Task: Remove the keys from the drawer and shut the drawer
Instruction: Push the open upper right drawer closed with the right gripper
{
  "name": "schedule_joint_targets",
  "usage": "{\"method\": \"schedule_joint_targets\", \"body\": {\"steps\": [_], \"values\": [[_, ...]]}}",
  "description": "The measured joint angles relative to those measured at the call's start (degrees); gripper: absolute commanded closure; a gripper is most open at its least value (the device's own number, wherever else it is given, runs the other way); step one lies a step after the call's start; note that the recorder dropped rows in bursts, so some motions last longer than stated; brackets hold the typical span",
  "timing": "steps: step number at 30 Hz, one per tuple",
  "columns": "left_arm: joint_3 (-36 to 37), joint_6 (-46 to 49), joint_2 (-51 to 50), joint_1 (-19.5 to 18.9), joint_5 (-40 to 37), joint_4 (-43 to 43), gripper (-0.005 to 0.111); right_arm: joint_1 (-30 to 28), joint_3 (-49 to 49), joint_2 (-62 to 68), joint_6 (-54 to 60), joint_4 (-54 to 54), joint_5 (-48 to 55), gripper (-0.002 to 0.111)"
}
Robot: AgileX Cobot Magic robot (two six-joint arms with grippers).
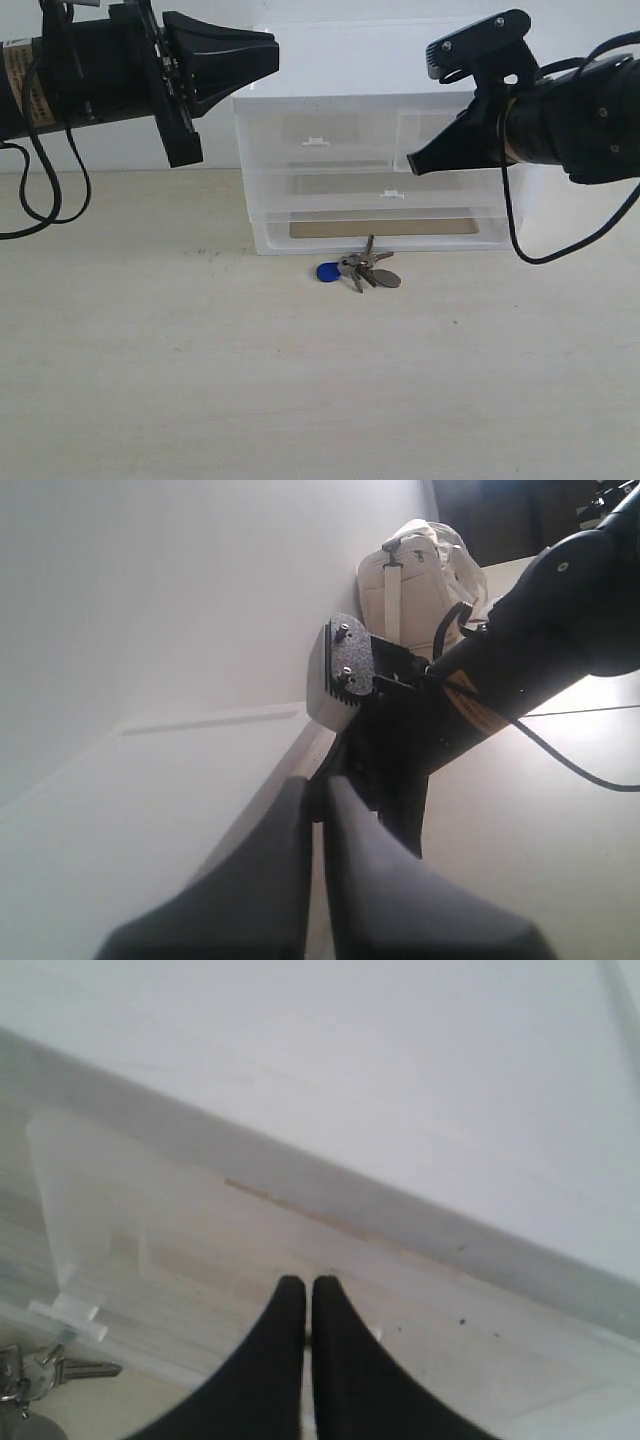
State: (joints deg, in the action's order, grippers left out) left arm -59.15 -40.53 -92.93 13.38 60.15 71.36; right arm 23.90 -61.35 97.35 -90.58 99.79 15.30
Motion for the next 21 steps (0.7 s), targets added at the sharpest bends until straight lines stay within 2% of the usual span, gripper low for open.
{"method": "schedule_joint_targets", "body": {"steps": [8, 14, 21], "values": [[0.0, 0.0, 0.0, 0.0, -0.1, 0.0, 0.102, -1.2, -1.1, 0.1, 0.0, 0.0, -1.6, 0.108], [0.0, 0.0, 0.0, 0.0, -0.1, 0.0, 0.102, -1.4, -3.3, 1.0, -0.7, 0.0, -8.1, 0.108], [0.0, 0.0, 0.0, 0.0, -0.1, 0.0, 0.102, -1.4, -3.4, 2.4, 0.5, 0.0, -6.9, 0.108]]}}
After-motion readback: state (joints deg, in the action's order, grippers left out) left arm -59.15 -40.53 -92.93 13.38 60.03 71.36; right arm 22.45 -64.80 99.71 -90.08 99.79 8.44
